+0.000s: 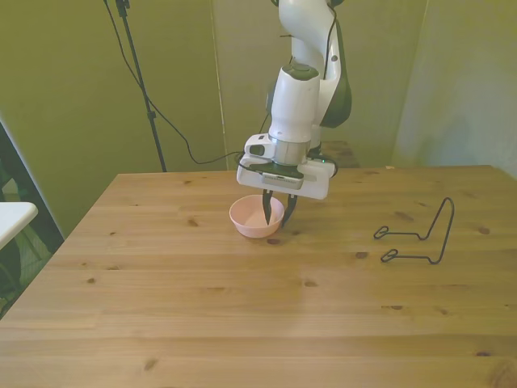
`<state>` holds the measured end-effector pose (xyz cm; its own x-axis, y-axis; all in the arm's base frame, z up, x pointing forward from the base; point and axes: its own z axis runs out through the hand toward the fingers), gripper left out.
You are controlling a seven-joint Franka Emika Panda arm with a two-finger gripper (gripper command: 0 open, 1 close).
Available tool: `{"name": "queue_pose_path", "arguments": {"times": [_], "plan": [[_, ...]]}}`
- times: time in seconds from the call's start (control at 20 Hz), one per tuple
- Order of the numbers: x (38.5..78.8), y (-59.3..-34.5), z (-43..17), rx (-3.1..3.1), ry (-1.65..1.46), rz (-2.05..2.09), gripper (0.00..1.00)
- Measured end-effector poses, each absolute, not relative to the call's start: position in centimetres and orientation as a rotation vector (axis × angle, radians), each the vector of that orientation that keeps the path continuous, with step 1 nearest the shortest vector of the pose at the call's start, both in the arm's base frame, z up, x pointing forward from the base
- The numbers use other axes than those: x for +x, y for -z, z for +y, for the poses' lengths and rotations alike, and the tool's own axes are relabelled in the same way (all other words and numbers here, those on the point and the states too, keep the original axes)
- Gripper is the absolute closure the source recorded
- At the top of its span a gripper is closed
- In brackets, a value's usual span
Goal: Load the bowl
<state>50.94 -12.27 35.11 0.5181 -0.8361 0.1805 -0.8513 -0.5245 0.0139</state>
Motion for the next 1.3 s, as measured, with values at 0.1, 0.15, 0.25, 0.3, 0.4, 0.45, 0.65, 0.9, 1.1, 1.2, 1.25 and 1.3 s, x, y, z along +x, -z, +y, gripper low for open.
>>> {"name": "queue_pose_path", "arguments": {"times": [0.1,0.15,0.25,0.3,0.4,0.45,0.65,0.9,1.1,1.2,1.25,1.3], "plan": [[50.9,-35.1,-12.3,2.652,-0.229,-1.476,1.00],[50.9,-35.1,-12.3,2.653,-0.230,-1.477,1.00],[51.0,-35.4,-12.4,2.656,-0.240,-1.475,1.00],[51.0,-35.6,-12.4,2.659,-0.248,-1.473,1.00],[51.0,-36.1,-12.3,2.668,-0.256,-1.477,1.00],[51.0,-36.3,-12.2,2.678,-0.261,-1.480,1.00],[51.3,-39.1,-10.2,2.765,-0.307,-1.504,1.00],[52.1,-46.2,-6.6,2.920,-0.416,-1.511,1.00],[53.7,-49.6,-1.0,3.053,-0.401,-1.407,1.00],[54.0,-49.7,-0.6,3.076,-0.413,-1.396,1.00],[54.3,-49.7,0.1,3.115,-0.422,-1.383,1.00],[54.8,-49.4,1.0,3.159,-0.422,-1.373,1.00]]}}
